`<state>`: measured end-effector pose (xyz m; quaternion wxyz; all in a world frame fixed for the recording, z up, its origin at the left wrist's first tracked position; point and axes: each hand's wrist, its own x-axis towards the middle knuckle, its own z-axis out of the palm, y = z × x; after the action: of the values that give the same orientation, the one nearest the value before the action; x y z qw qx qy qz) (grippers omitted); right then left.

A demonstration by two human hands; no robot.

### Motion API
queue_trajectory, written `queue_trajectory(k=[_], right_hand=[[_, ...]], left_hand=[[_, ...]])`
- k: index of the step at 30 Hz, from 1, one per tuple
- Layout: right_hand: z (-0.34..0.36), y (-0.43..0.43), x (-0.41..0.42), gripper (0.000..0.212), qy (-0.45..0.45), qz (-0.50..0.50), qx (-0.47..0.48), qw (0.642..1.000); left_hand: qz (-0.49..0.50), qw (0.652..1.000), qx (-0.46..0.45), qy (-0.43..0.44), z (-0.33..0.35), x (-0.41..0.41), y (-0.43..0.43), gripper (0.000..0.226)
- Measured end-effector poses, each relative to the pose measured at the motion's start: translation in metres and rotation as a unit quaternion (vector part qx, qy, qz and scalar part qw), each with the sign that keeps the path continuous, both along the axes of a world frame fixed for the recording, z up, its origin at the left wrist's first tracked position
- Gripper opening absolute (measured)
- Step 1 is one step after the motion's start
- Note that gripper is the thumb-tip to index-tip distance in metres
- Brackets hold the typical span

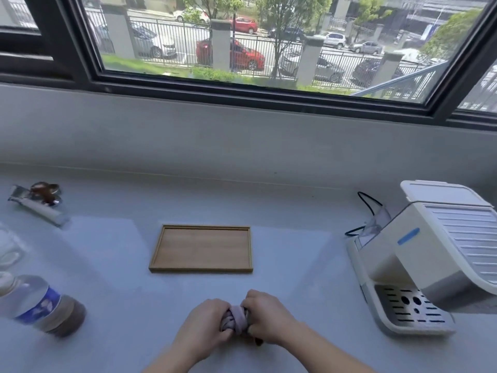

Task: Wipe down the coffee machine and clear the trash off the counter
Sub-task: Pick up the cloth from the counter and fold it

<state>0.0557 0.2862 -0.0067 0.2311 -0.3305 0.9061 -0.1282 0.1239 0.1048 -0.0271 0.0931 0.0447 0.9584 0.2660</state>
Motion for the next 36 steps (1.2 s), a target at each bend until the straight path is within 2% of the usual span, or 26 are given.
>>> queue_trajectory(k=[3,7,17,20,23,29,36], right_hand=[[0.007,-0.01,-0.011,0.015,0.013,0.005,-0.014,1.0],[0.024,-0.032,-0.027,0.025,0.037,0.005,-0.034,0.999],[0.06,-0.079,-0.076,0.021,0.08,-0.006,-0.057,0.995],[0.059,-0.093,-0.094,0.03,0.099,-0.002,-0.064,0.993],[0.051,-0.106,-0.107,0.039,0.093,-0.024,-0.056,0.994],[0.026,-0.121,-0.12,0.035,0.073,-0.044,-0.032,0.996],[0.008,-0.125,-0.126,0.044,0.069,-0.06,-0.024,0.996]], left_hand=[[0.014,1.0,0.017,-0.004,0.011,-0.007,-0.01,0.017],[0.042,0.999,0.029,0.017,0.03,-0.02,-0.031,0.019],[0.065,0.995,0.036,0.063,0.066,-0.067,-0.071,0.014],[0.078,0.994,0.012,0.073,0.068,-0.085,-0.081,0.008],[0.09,0.994,0.0,0.06,0.064,-0.101,-0.09,0.011],[0.097,0.995,0.0,0.014,0.044,-0.12,-0.1,0.018],[0.096,0.995,0.002,0.0,0.026,-0.129,-0.105,0.022]])
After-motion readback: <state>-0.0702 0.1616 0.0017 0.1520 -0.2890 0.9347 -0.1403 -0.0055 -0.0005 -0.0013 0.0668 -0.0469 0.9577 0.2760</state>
